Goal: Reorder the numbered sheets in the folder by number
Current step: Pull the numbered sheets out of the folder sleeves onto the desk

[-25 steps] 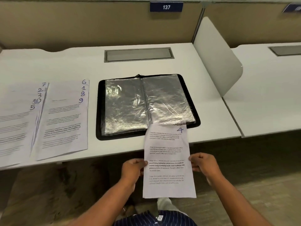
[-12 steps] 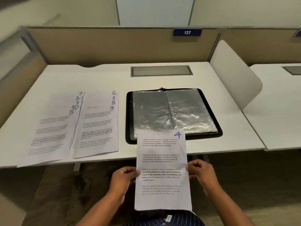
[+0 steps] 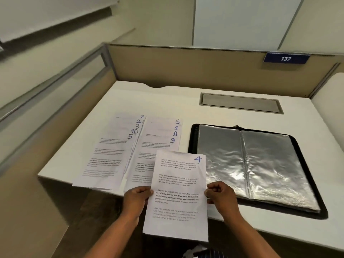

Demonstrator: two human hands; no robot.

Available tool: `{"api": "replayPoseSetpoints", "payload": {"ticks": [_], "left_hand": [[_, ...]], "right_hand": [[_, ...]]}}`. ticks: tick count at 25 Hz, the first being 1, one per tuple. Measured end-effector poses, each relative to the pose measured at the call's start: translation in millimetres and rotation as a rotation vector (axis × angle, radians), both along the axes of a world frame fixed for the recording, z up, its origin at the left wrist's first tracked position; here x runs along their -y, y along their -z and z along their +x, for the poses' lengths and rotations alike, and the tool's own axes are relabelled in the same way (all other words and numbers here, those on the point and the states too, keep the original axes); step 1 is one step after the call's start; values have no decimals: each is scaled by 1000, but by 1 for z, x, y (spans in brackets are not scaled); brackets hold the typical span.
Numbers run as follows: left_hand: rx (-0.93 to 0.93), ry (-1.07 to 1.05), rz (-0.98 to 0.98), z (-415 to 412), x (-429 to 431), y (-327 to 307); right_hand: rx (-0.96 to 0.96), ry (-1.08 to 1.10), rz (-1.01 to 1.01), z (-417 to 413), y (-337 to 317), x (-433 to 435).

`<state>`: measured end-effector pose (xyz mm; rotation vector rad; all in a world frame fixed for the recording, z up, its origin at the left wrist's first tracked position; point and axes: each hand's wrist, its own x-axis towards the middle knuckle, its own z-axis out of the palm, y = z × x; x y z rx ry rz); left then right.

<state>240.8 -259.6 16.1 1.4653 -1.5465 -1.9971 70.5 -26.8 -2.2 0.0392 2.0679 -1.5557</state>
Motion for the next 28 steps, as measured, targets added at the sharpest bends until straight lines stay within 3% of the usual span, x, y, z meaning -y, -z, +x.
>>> {"api": "replayPoseSetpoints", "payload": {"ticks": [6,13,18,24,28], "left_hand": [[169,-95,-143,-20,67,4],[314,84,-303,-27,124,22],[312,194,-332,-23,155,37],[289,540,-844,-7,164,52],[289,972,-1256,-1,176,84]], "right_hand": [[-32,-112,108,-31,18,83],[-99,-125,201,-30,23,141],[-172,-108,314,-19,27,162],[-393,-146,439,11,34,169],[-734,-602,630,32,54,186]]}}
